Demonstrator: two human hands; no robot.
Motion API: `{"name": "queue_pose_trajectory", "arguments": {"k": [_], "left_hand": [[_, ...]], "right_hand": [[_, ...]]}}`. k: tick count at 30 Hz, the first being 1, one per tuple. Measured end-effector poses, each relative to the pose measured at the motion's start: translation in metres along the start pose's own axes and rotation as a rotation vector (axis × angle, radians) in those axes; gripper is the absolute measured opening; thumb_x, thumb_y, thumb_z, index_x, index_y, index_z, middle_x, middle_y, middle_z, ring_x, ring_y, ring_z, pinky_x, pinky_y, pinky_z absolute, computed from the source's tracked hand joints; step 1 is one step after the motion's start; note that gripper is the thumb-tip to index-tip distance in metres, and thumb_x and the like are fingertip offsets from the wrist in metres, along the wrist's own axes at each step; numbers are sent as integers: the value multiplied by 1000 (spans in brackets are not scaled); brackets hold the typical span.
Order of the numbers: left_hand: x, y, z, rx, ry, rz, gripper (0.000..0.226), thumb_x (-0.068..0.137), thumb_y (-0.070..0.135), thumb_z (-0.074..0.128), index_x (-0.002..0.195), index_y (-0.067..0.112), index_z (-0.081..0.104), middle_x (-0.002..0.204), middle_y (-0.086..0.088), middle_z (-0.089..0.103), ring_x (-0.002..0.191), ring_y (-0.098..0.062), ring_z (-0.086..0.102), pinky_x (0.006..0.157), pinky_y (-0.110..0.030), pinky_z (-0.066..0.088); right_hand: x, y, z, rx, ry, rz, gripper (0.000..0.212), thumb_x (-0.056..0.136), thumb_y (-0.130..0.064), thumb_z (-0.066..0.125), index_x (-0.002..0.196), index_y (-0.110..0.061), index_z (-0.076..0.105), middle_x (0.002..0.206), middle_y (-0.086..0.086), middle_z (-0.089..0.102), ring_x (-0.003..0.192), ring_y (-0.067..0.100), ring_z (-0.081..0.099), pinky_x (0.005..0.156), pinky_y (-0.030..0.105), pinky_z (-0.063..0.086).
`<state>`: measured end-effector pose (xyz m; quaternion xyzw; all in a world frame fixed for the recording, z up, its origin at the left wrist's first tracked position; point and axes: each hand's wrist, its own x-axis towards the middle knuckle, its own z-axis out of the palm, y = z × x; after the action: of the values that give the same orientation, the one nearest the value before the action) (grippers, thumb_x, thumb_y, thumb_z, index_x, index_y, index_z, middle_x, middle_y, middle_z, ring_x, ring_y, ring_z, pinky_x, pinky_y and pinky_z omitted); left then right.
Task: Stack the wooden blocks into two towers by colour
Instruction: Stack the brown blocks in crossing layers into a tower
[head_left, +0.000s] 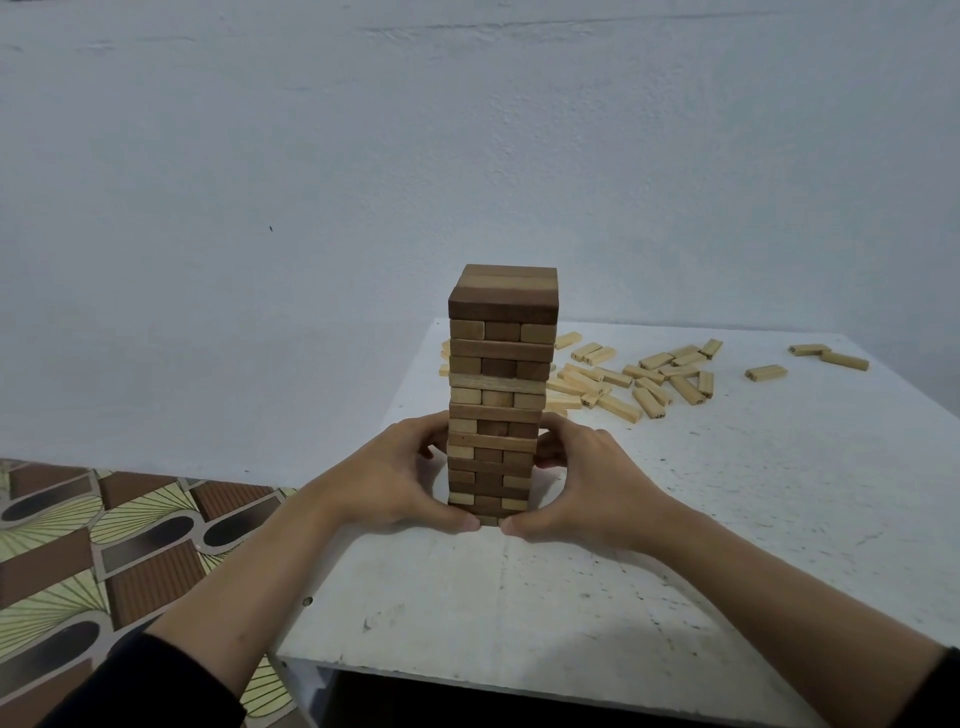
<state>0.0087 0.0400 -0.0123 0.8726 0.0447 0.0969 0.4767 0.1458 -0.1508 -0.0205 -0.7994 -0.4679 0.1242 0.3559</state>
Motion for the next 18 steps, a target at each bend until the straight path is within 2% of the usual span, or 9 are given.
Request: {"name": "queue_pose_trajectory", "arguments": {"k": [2,7,11,15,18], "left_hand": [[1,-1,-1,17,1,-3,70,66,5,95,120,34,63,114,17,71,113,-6,63,86,-11,49],[4,-3,-5,33,3,-9,70,65,6,95,120,33,63,114,16,71,113,-7,63,85,-11,49],[7,-6,-8,53,-3,-15,70,65,8,96,122,33,63,115,17,71,114,-6,63,87,-12,49],[8,-8,-12,72,0,-19,69,65,9,96,121,34,63,113,21,70,112,-1,62,84,-8,47],[10,-10,-15,93,2,-18,68,65,11,96,119,36,63,112,22,71,111,0,62,85,-8,47]], "right_hand": [[1,0,0,2,0,-4,88,57,-39,95,131,-38,48,108,-25,64,104,-1,60,85,9,43],[5,0,0,9,4,-5,90,56,-40,95,133,-37,49,112,-22,65,107,2,60,93,18,48],[8,1,3,26,13,-8,87,55,-38,96,129,-39,49,110,-22,66,106,0,60,87,13,44],[13,1,5,31,4,-6,90,56,-39,95,134,-36,49,114,-21,66,108,2,61,88,13,44],[16,1,6,28,6,-13,90,56,-40,95,134,-35,50,116,-21,65,107,1,60,81,9,43]]}}
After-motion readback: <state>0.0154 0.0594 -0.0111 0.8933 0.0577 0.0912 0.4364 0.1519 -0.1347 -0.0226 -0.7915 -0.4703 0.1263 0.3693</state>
